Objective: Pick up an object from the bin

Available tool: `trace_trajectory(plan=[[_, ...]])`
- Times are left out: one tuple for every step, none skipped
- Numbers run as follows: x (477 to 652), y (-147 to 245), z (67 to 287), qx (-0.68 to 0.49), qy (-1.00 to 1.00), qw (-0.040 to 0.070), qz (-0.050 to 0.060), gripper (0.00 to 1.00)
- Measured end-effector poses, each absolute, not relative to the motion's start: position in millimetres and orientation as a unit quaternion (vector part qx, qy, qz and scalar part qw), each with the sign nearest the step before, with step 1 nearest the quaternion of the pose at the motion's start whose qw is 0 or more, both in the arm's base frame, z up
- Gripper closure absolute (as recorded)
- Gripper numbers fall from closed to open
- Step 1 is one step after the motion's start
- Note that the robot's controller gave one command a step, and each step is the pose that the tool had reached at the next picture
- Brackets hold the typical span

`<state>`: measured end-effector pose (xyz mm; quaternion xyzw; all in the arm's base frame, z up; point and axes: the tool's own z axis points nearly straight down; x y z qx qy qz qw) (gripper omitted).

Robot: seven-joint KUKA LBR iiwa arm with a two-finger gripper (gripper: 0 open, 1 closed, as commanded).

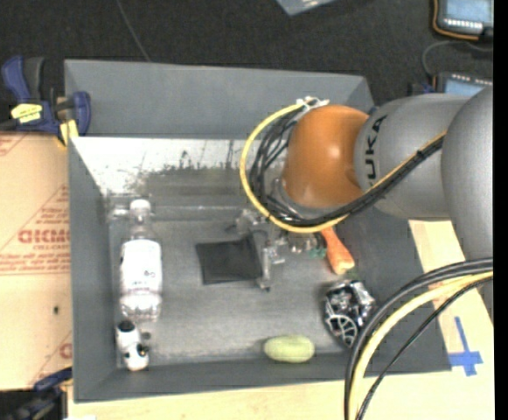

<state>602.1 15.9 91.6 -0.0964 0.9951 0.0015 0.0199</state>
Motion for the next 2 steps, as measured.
trace_trajectory(plan=[[581.3, 48.6, 71.2, 0.046, 0.999, 0.019, 0.004, 1.0], [581.3, 48.6, 71.2, 0.046, 0.999, 0.019, 0.004, 1.0]])
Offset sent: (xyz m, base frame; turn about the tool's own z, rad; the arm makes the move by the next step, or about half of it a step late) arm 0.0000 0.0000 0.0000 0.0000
